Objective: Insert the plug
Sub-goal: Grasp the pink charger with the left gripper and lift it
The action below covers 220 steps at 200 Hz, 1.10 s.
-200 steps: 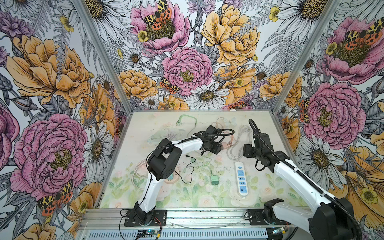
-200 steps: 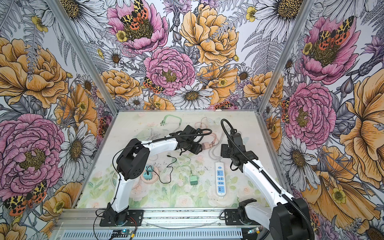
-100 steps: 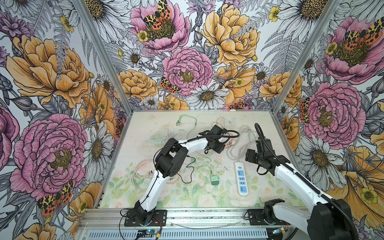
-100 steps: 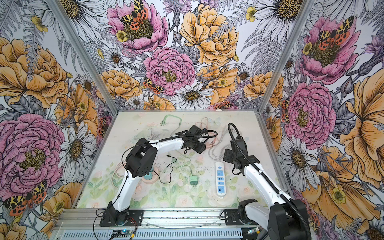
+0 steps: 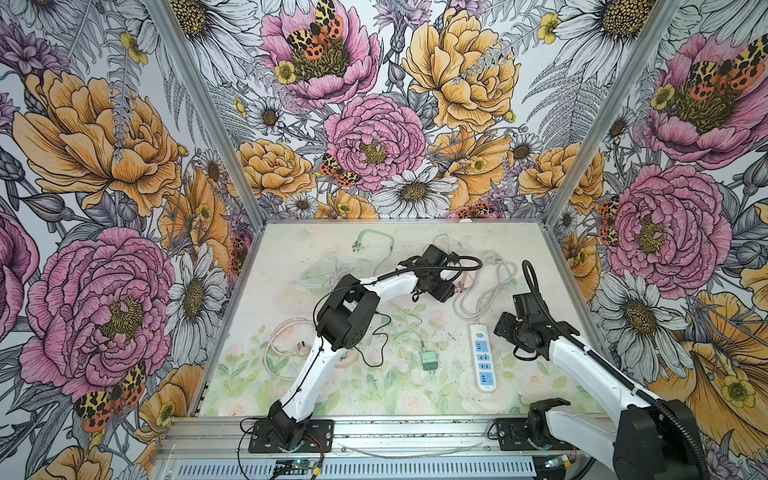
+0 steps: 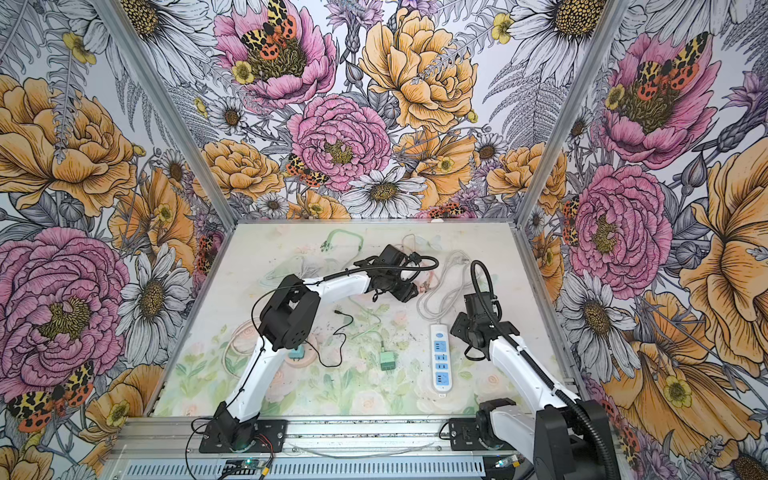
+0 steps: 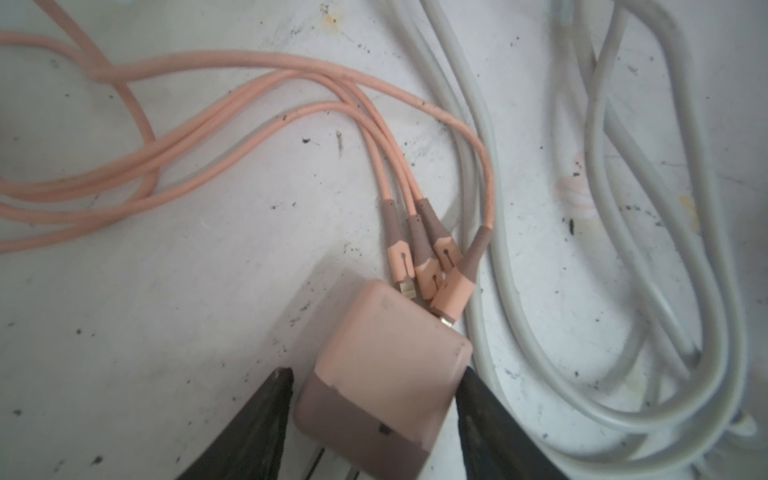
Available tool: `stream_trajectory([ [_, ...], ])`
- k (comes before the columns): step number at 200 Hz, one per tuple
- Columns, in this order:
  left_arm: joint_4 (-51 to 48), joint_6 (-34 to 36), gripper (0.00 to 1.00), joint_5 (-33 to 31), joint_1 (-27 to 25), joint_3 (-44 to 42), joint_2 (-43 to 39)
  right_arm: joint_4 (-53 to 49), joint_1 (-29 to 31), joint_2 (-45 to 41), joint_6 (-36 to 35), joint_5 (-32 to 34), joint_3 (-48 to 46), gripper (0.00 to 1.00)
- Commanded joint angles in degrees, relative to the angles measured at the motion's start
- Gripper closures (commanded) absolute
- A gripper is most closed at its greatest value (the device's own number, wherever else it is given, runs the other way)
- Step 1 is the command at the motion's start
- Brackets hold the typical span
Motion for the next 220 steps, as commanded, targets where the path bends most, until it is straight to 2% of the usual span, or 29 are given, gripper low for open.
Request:
stream_trajectory([
  [1,-0.7,1.1,0.37,2.6,0.5,1.3,2.3,-0.6,-0.4,-0.2,4.3,-1.4,-1.5,0.39],
  [27,-0.6,0.8,0.44,2.2,0.2,0.8,2.6,-0.7,-0.3,-0.4,5.4,-2.3,-3.0,0.44],
  [57,-0.6,0.9,0.6,-0.2,-0.2,-0.9,2.0,-0.6,0.9,-0.5,7.1,-2.7,-4.2,0.51],
  [72,-0.3,0.7,0.61,-0.9,-0.3,-1.6,1.7,-0.6,1.8,-0.2,8.0,-2.7,-4.5,0.52],
  [86,0.3,0.6,0.66,-1.3,-0.3,-2.3,1.2,-0.6,2.9,-0.2,8.9,-2.6,-4.6,0.53],
  [136,2.8,-0.2,0.72,-2.5,-0.1,-5.8,-2.6,-0.4,11.0,0.6,14.3,-1.3,-4.1,0.54],
  [182,8.4,-3.9,0.73,-3.2,0.5,-15.1,-11.9,0.8,12.5,2.9,14.9,-1.5,-3.0,0.54],
  [220,11.9,-5.0,0.74,-4.1,0.4,-23.5,-20.5,2.8,13.6,6.9,13.7,1.0,-0.2,0.54],
])
